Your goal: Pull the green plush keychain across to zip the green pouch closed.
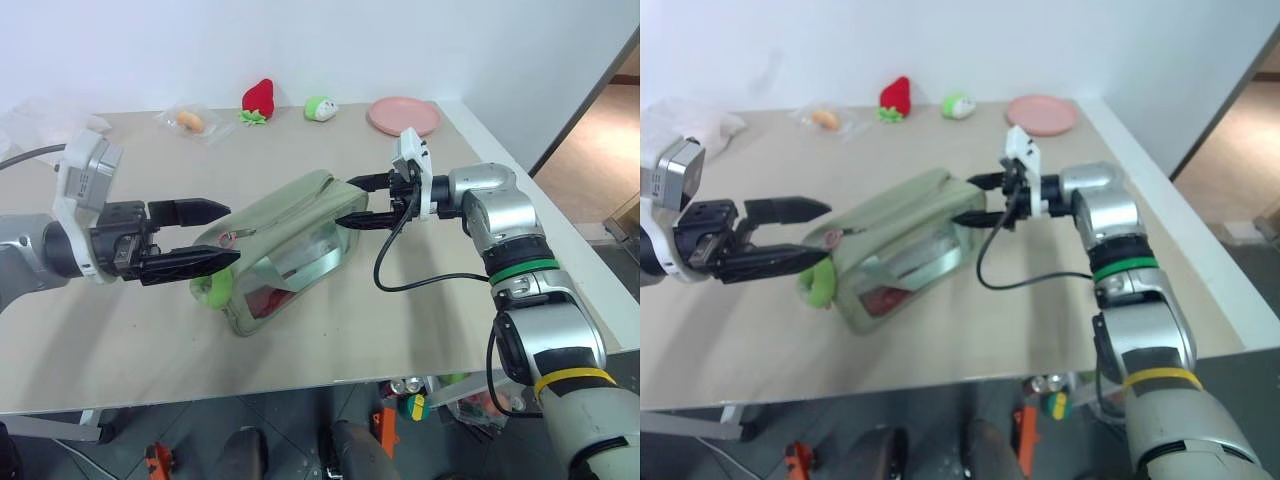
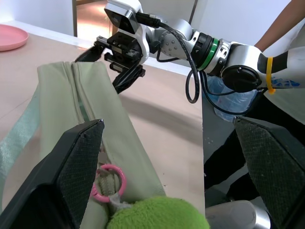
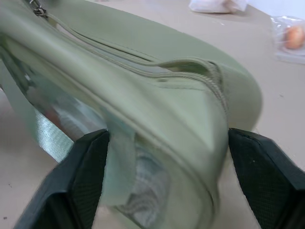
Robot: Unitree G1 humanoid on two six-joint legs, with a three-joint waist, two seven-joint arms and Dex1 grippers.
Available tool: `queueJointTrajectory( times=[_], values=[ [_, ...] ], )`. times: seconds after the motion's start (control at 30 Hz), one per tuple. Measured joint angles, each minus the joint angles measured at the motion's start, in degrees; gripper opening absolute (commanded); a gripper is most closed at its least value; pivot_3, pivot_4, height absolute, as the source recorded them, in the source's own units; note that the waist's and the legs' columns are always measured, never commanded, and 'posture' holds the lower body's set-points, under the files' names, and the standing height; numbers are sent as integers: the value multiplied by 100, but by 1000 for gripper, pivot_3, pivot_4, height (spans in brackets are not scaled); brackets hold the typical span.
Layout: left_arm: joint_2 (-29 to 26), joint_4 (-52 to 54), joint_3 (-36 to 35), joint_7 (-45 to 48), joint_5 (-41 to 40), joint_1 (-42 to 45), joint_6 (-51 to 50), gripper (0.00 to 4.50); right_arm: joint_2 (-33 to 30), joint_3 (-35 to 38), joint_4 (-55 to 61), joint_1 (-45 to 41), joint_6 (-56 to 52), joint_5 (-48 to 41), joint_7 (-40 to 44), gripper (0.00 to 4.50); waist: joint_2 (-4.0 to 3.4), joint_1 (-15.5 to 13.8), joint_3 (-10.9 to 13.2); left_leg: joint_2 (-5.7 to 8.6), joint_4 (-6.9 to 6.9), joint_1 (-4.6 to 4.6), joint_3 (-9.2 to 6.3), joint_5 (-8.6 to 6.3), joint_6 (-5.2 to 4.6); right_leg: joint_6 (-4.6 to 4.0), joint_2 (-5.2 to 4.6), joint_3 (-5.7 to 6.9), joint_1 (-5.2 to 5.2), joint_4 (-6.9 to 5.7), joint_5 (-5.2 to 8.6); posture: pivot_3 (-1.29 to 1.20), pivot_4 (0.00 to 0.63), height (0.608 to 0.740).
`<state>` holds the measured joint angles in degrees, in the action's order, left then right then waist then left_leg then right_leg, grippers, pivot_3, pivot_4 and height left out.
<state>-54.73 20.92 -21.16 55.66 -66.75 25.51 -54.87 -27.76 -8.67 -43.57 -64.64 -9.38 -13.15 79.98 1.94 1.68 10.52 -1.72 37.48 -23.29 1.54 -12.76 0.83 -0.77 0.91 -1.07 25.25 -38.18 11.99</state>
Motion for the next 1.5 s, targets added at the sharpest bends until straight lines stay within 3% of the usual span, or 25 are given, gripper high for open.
queueJointTrajectory(
  times=[0.23,0.47,0.67,0.8,1.0,1.2,1.5],
  values=[
    [47,-180,4,-16,84,-3,86,4500,-127,90,413,413,-182,-133,275,100,0,-1,0,0,0,2,0,0,0,1,0,2,-1,-1,0,0,150,740],
    [170,-637,-11,-88,152,12,137,4500,-371,344,1309,1042,-593,-355,166,37,1,-13,-1,-1,2,3,-2,2,2,-1,1,5,-2,-5,-1,0,150,740],
    [164,-780,-382,-202,328,-448,215,4500,-615,688,3768,2478,-1703,-824,-725,37,0,-39,-1,0,-3,0,-5,0,2,8,-20,2,2,-4,7,0,150,740],
    [-74,-1219,-469,-102,834,-947,387,4500,-681,694,4537,2791,-2215,-1022,-1148,37,1,-7,-1,-2,-2,18,-1,1,3,-4,-15,1,0,-5,-4,0,150,740],
    [-239,-1535,-493,252,1510,-1773,650,4500,-672,693,4673,2781,-2409,-1043,-1524,37,2,0,-1,-8,-1,14,4,5,3,-12,-14,10,0,-5,-7,0,150,740],
    [-230,-1513,-578,326,1524,-1800,697,4500,-550,628,4642,2660,-2446,-1072,-1647,37,2,4,-1,-11,-5,11,4,4,3,-13,-11,7,4,-5,-5,0,150,740],
    [44,-848,-89,94,1390,-886,632,4500,-289,397,3961,2193,-2238,-1009,-1604,37,4,3,-2,-5,-2,8,4,4,3,-9,0,6,1,-4,-8,0,150,740]
  ],
)
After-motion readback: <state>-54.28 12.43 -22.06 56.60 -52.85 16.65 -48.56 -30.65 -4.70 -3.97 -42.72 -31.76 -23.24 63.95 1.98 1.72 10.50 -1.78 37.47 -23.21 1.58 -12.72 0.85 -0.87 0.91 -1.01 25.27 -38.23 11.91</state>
